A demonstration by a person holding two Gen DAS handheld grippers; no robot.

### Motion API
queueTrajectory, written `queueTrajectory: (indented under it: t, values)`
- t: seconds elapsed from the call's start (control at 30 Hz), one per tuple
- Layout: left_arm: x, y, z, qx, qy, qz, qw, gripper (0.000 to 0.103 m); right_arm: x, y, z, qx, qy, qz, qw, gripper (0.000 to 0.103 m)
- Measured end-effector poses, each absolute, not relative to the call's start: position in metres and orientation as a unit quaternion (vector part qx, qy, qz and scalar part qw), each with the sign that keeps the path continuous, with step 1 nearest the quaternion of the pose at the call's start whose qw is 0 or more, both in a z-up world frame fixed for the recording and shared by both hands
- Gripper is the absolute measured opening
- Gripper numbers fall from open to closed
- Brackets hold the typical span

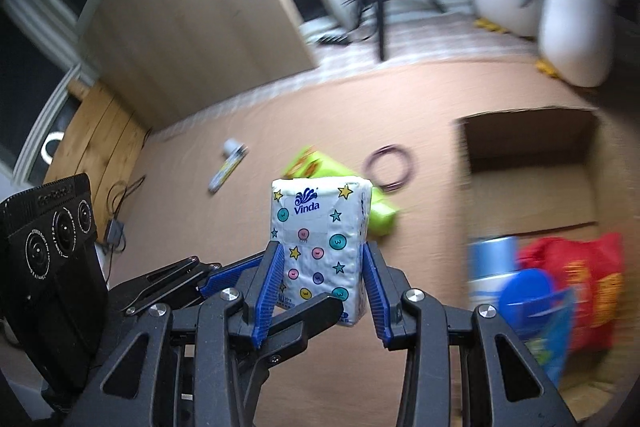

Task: Organize objects
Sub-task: 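Carry the tissue pack into the box with the right tool and release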

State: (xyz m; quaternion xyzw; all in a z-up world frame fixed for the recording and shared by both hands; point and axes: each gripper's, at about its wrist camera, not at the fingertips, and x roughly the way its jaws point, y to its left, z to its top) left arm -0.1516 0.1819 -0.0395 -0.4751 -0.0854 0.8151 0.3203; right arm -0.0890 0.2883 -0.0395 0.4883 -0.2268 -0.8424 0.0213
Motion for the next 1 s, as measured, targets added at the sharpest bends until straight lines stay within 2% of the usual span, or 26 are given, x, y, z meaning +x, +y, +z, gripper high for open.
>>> queueTrajectory:
  t: [0.3,0.63,0.7,0.73,0.8,1.0]
  values:
    - [-0.166,0.26,-0.047,-0.483,-0.075,0.798,0.353,0.052,-0.066,0.362,-0.043,0.477,-0.254,-0.841,-0.029,0.037]
    - [-0.165,0.282,-0.057,-0.491,-0.065,0.789,0.363,0.052,-0.058,0.39,-0.058,0.48,-0.263,-0.835,-0.045,0.037]
    - [-0.169,0.281,-0.059,-0.498,-0.067,0.785,0.361,0.06,-0.058,0.391,-0.059,0.481,-0.264,-0.835,-0.045,0.038]
    - [-0.171,0.281,-0.06,-0.502,-0.067,0.784,0.359,0.069,-0.058,0.392,-0.06,0.482,-0.265,-0.834,-0.046,0.039]
    - [-0.171,0.278,-0.06,-0.499,-0.063,0.788,0.355,0.071,-0.056,0.392,-0.062,0.485,-0.27,-0.831,-0.045,0.044]
    - [-0.167,0.267,-0.059,-0.499,-0.061,0.791,0.35,0.071,-0.055,0.389,-0.064,0.484,-0.269,-0.831,-0.049,0.049]
